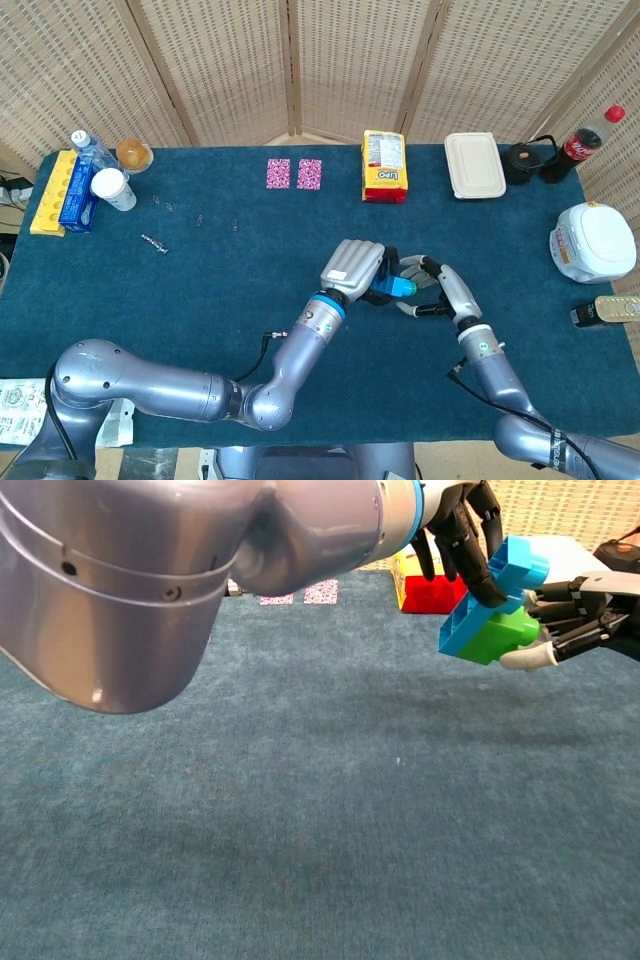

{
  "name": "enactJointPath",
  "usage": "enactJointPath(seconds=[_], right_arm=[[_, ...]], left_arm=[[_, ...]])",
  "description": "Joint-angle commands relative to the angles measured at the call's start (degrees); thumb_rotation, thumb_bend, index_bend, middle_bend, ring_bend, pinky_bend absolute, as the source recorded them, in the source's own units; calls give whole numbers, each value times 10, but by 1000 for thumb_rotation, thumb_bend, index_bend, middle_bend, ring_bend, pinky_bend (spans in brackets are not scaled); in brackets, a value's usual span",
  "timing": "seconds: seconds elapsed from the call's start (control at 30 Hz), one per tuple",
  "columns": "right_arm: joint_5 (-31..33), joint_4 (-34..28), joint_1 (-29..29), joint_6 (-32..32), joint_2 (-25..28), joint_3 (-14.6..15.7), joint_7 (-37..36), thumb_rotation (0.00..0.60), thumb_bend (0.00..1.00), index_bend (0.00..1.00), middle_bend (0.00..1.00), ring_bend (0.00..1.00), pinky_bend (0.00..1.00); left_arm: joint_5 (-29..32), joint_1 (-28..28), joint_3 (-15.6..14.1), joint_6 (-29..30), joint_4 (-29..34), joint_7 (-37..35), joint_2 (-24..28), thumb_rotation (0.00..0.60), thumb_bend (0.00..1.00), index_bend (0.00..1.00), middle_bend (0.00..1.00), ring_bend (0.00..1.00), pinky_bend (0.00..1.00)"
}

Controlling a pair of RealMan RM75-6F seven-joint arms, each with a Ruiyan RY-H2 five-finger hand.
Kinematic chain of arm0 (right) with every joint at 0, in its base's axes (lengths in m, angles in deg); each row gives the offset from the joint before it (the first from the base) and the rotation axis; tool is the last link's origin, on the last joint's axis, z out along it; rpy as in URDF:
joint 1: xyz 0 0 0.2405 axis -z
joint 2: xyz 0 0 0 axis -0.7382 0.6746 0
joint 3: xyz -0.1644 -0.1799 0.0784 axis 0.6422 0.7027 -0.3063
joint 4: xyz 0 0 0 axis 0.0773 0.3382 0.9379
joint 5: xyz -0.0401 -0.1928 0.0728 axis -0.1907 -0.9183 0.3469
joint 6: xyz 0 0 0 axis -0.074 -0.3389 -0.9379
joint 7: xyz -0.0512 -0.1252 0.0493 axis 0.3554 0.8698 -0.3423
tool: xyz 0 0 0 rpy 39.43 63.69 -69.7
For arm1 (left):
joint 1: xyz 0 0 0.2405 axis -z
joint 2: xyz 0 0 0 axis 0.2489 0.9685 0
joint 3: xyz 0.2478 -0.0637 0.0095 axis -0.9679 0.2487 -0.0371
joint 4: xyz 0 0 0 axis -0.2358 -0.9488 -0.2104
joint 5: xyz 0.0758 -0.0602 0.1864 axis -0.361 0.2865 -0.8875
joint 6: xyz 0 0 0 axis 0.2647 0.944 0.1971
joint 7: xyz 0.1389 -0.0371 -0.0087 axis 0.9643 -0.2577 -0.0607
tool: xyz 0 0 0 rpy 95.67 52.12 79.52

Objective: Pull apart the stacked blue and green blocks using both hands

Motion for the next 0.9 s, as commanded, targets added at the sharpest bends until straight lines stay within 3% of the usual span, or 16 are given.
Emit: enactJointPath(seconds=[0.03, 0.13, 0.33, 0.47, 0.9], right_arm=[[-5, 0, 0, 3, -1, -3, -7, 600, 235, 272, 364, 377, 334], [-6, 2, -1, -1, -4, -5, -8, 600, 238, 308, 393, 429, 362], [9, 12, -3, -16, -17, -15, -2, 600, 240, 502, 551, 631, 496], [21, 14, -1, -30, -26, -18, 5, 600, 240, 571, 621, 716, 572], [24, 21, 2, -44, -29, -21, 23, 600, 242, 612, 668, 791, 645]], left_arm=[[4, 1, 4, 1, -1, 0, -4, 600, 274, 782, 616, 472, 400], [6, 1, 5, 3, -4, -1, -9, 600, 275, 782, 616, 472, 400], [5, 1, 8, 2, -4, -2, -15, 600, 274, 782, 616, 472, 400], [3, 0, 9, 2, -7, -3, -17, 600, 275, 783, 616, 472, 400], [6, -13, 8, -16, 6, -2, 4, 600, 274, 782, 616, 471, 400]])
